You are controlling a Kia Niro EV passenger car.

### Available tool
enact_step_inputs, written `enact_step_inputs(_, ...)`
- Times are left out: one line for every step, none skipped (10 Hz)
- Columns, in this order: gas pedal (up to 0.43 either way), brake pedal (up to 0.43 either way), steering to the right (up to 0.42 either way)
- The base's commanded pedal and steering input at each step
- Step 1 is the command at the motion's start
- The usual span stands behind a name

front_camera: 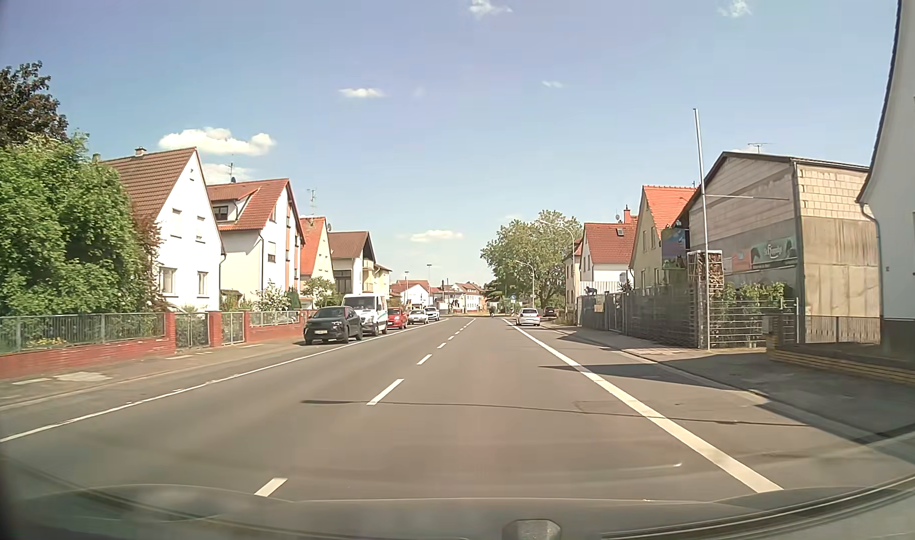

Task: Follow the waypoints while adhering to traffic rules and regulations

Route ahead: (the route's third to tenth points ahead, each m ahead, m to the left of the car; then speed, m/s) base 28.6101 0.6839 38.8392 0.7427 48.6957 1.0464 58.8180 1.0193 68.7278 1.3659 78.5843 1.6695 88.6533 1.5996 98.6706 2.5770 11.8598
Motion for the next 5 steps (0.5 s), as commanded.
enact_step_inputs(0.000,0.043,0.001)
enact_step_inputs(0.000,0.043,0.001)
enact_step_inputs(0.000,0.043,0.001)
enact_step_inputs(0.000,0.043,0.001)
enact_step_inputs(0.000,0.043,0.001)
